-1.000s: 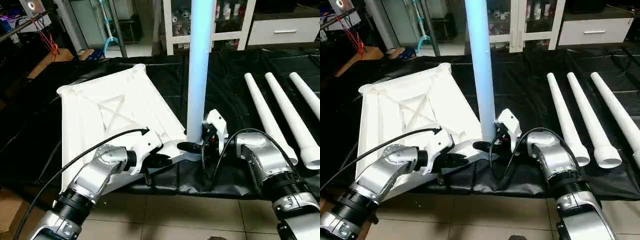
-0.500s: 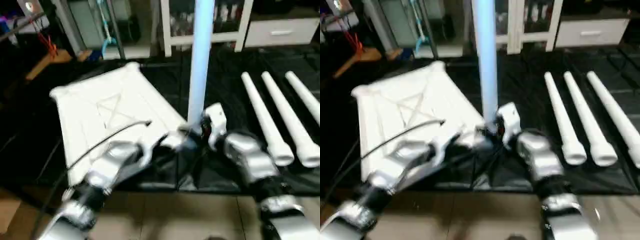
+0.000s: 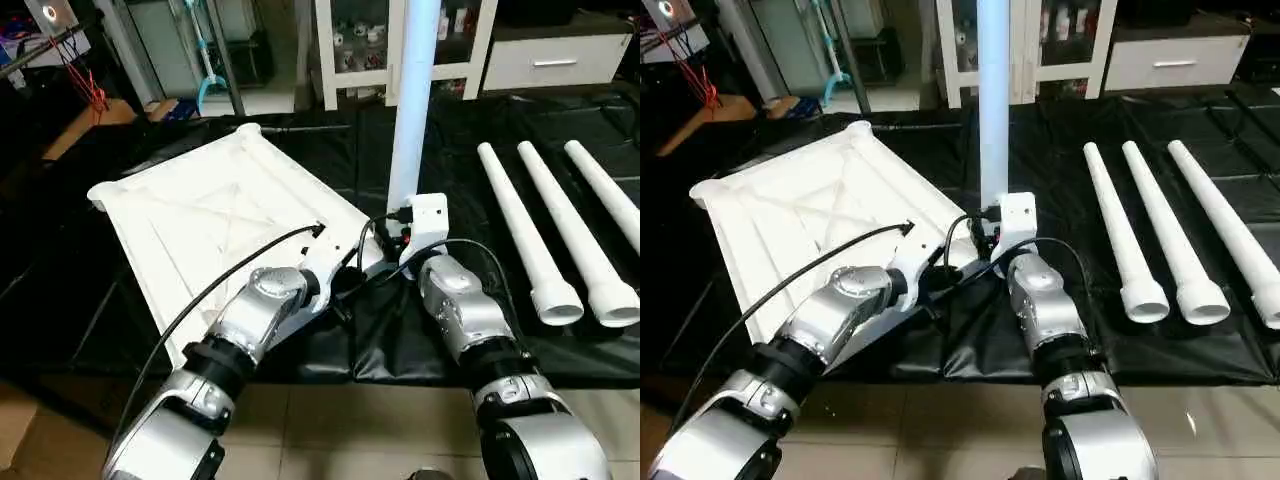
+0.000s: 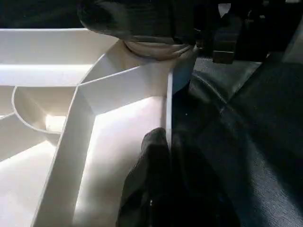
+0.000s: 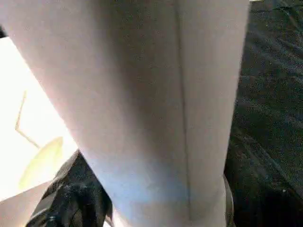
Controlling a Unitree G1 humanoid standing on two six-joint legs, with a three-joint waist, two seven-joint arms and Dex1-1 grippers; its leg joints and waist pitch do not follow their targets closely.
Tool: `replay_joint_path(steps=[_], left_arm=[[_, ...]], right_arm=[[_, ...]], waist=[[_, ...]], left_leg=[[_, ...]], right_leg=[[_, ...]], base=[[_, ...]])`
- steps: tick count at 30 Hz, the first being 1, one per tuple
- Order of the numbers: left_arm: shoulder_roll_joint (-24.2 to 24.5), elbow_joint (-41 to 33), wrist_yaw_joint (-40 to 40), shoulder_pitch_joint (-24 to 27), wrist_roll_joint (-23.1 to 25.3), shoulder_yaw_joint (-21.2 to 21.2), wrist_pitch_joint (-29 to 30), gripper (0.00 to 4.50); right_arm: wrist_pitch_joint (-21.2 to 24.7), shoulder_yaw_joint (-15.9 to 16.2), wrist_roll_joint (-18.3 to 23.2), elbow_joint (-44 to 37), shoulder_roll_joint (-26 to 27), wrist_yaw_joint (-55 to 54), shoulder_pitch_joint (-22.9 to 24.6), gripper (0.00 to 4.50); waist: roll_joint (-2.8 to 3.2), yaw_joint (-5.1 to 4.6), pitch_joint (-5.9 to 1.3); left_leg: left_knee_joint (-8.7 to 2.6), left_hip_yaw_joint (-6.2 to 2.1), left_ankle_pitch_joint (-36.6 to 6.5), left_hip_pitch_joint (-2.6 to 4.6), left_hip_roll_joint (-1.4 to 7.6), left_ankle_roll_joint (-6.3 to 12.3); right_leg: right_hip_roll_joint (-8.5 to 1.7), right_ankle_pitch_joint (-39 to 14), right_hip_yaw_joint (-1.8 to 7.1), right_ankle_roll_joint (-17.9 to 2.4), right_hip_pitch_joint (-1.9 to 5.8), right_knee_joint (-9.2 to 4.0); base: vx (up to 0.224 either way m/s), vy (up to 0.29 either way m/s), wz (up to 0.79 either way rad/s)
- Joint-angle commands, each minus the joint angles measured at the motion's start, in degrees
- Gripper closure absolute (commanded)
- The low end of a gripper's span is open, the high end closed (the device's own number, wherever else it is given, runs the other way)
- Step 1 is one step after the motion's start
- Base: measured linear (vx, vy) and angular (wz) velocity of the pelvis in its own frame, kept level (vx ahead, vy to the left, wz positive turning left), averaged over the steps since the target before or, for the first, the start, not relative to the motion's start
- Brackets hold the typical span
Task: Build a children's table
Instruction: Rotate leg to tighten
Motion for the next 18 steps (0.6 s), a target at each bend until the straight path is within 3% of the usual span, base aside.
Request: replay_joint_path(steps=[1, 3, 4, 8, 15, 18], left_arm=[[3.13, 1.3, 2.83, -0.74, 2.15, 2.95, -1.52, 4.5], [3.17, 1.56, 2.42, -0.76, 2.06, 2.85, -1.93, 4.5], [3.22, 1.78, 2.18, -0.8, 2.02, 2.8, -2.31, 4.5], [3.7, 2.11, -0.42, -0.86, 1.83, 2.12, -4.6, 4.5], [4.94, 1.88, -3.25, -0.71, 1.96, 1.22, -6.46, 4.5], [5.41, 2.21, -3.84, -0.91, 2.06, 1.15, -7.89, 4.5]], right_arm=[[-0.65, -1.62, -0.91, 2.47, -1.16, -2.48, -0.1, 1.84], [-1.21, -1.64, -0.76, 2.62, -1.36, -2.06, -0.34, 1.84], [-1.37, -1.64, -0.69, 2.54, -1.55, -1.85, -0.46, 1.49], [-2.08, -1.69, -0.23, 0.99, -2.71, 1.26, -0.53, 1.28], [-0.49, -0.79, 0.54, -3.71, -5.12, 6.88, 1.94, 0.55], [0.44, -0.64, 0.92, -6.6, -6.06, 8.02, 3.82, 0.41]], waist=[[-0.46, -0.09, -4.15], [-0.49, 0.0, -4.28], [-0.24, 0.0, -4.25], [-0.17, -0.05, -4.48], [0.37, 0.52, -5.06], [0.49, 0.84, -4.96]], left_leg=[[-4.46, -0.6, -20.03, 0.95, 1.41, 3.29], [-4.29, -0.49, -18.49, 1.01, 1.43, 4.03], [-4.21, -0.44, -17.75, 1.0, 1.47, 4.28], [-3.92, -0.46, -14.96, 0.87, 1.47, 5.27], [-2.95, -0.53, -6.09, 0.92, 1.67, 9.42], [-2.8, -0.51, -5.78, 0.89, 1.64, 10.64]], right_leg=[[-0.29, -18.09, 0.34, -10.93, 2.57, -3.91], [-0.3, -16.98, 0.37, -11.35, 2.6, -3.83], [-0.28, -16.12, 0.41, -11.71, 2.63, -3.65], [-0.28, -13.85, 0.32, -11.83, 2.98, -3.33], [-0.01, -4.07, 0.17, -13.73, 3.18, -1.88], [-0.02, -3.27, 0.25, -13.56, 3.18, -1.82]], base=[[0.0, 0.0, 0.0], [0.0, 0.0, 0.0], [0.0, 0.0, 0.0], [0.0, 0.0, 0.0], [0.0, 0.0, 0.0], [0.0, 0.0, 0.0]])
